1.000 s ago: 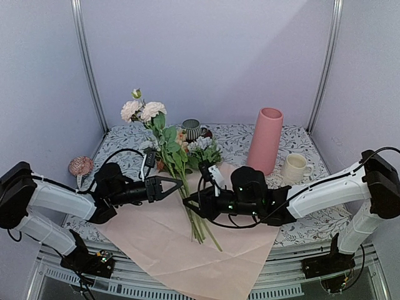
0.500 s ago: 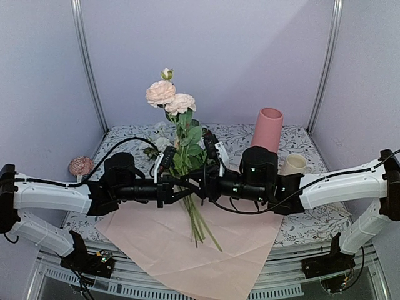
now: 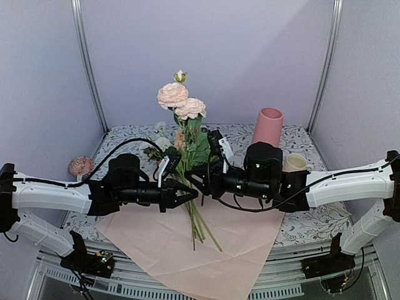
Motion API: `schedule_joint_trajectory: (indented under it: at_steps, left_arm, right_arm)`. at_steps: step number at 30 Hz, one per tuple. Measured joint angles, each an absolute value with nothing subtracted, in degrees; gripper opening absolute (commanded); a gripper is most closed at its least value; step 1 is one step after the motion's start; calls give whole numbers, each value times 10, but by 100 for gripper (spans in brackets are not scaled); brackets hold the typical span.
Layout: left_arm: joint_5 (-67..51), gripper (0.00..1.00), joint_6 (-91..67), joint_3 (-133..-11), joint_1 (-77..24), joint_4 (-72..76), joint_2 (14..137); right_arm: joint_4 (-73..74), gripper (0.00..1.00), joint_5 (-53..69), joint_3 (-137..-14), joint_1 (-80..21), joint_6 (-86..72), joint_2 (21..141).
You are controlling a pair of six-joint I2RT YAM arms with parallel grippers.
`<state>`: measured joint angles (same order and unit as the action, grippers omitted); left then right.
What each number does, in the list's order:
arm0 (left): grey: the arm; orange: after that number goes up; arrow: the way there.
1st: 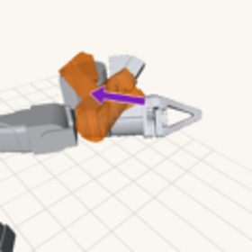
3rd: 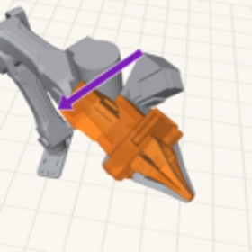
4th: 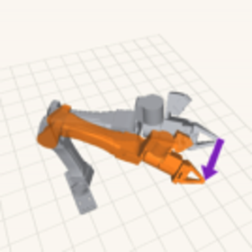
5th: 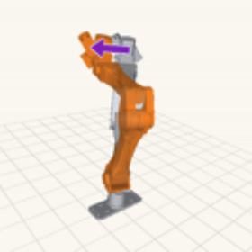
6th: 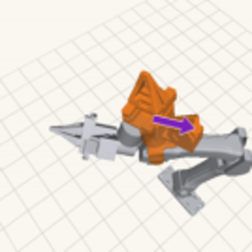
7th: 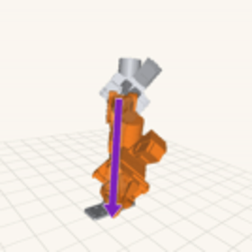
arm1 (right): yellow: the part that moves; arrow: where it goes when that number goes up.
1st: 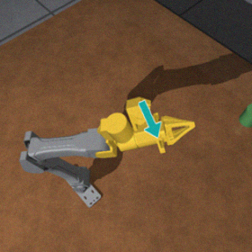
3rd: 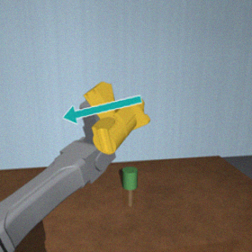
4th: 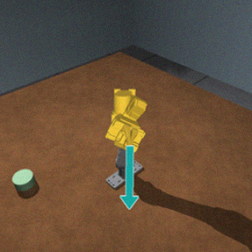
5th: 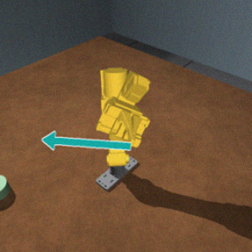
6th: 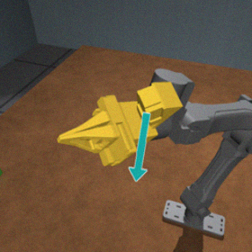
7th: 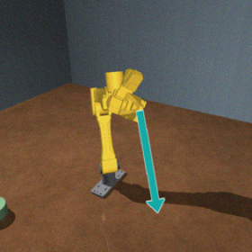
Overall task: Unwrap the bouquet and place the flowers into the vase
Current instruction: Pass from the left arm to the right
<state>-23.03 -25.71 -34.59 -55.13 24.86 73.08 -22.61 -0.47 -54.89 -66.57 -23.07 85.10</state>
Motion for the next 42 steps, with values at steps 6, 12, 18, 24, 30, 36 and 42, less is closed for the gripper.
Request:
schedule_joint_trajectory:
  at_steps: [6,12,18,24,30,36,42]
  left_arm:
    - [-224,0,-246,-346,-552,242,731]
    - [-229,0,-233,-346,-552,232,724]
    - [-235,0,-222,-347,-554,223,715]
    - [-238,0,-216,-347,-556,217,712]
    - [-235,71,-208,-348,-559,215,712]
    - [-196,89,-211,-342,-561,205,676]
    - [-152,90,-207,-325,-561,204,628]
  right_arm:
    - [-203,37,-8,-550,-661,-230,847]
    - [-168,32,8,-573,-658,-224,848]
    - [-151,31,27,-580,-658,-218,850]
    - [-135,10,39,-590,-658,-214,860]
    - [-127,2,36,-595,-655,-213,863]
    - [-84,3,-23,-595,-639,-205,838]
    - [10,3,-147,-628,-545,-155,742]
